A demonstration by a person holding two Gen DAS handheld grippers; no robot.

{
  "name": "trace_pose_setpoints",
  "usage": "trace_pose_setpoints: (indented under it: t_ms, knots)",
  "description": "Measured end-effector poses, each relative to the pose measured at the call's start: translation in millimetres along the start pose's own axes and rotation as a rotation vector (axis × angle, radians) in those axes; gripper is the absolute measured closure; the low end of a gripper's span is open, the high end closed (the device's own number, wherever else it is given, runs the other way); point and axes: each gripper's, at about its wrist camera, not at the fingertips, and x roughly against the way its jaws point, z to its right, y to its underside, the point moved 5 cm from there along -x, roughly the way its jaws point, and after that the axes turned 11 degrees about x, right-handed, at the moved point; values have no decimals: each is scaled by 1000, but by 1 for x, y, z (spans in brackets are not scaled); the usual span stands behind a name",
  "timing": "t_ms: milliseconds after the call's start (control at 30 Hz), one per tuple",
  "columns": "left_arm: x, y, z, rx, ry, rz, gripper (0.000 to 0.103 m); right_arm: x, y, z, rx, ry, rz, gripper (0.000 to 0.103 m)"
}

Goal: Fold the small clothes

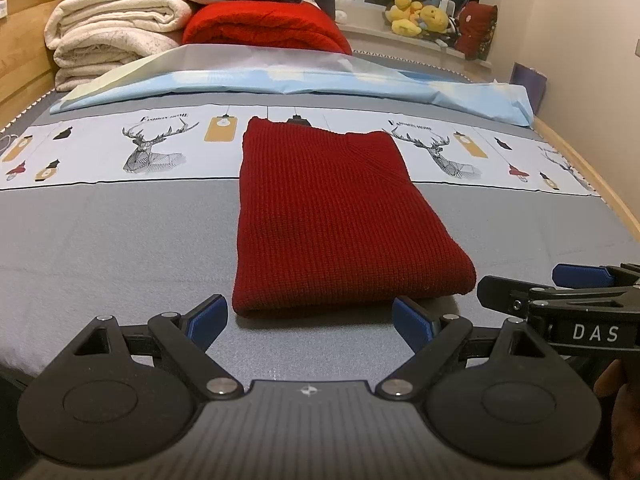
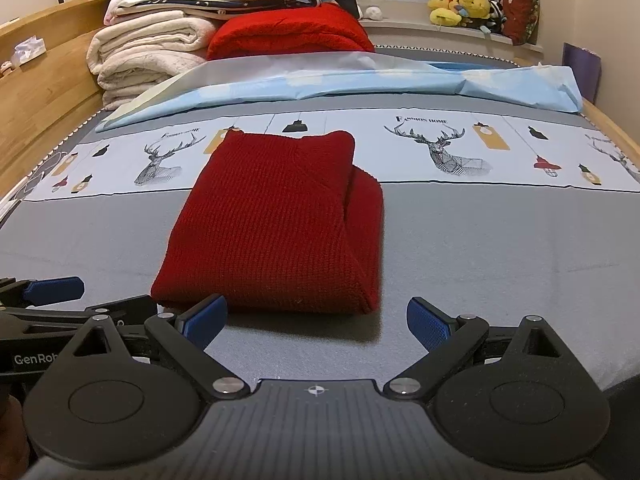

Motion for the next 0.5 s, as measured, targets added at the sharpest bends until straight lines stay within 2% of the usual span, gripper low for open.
trace_pose_setpoints:
  t_ms: [500]
  knots:
    - [-1,0,0,1,1,-2,11,-1,1,2,0,-1,-3,7]
